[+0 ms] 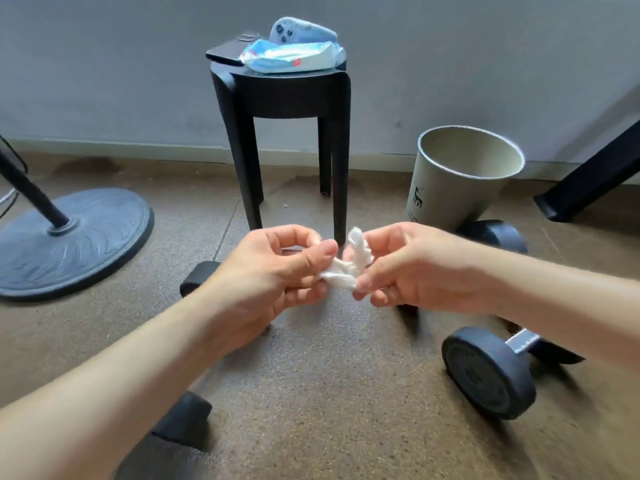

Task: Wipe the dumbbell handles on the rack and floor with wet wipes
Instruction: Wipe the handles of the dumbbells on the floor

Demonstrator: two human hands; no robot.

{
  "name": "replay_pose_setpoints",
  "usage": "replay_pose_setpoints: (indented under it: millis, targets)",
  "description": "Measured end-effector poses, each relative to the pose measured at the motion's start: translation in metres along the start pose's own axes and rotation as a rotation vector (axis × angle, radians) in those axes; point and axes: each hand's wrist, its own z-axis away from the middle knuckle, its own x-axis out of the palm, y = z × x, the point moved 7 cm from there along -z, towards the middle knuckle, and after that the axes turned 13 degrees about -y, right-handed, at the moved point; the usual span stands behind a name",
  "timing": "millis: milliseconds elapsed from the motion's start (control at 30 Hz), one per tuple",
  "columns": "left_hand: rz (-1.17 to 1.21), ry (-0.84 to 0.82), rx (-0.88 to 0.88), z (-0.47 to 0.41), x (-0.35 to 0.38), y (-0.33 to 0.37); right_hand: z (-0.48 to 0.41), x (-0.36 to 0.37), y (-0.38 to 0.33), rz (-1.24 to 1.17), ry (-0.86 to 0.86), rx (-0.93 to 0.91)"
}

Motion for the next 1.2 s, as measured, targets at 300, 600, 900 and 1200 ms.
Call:
replay_pose_setpoints:
  millis: [300, 600, 900, 1200]
  targets:
    - [-0.119, -0.136, 0.048, -0.126, 0.141, 0.013, 0.117, -0.107, 0.011, -0.391, 0.225, -0.444]
    - [-0.474, -0.316, 0.127, -0.194, 0.227, -0.088, 0.198, -0.183, 0.128, -0.700, 0.738, -0.499]
    - [-0.802, -0.163, 0.106, -0.221, 0.225, -0.187, 0.221, -0.179, 0.228, -0.706, 0.858, -0.265]
    - [-1.119, -0.219, 0.053, -0.229, 0.230, -0.216, 0.241, -0.199, 0.272, -0.719, 1.147, -0.260]
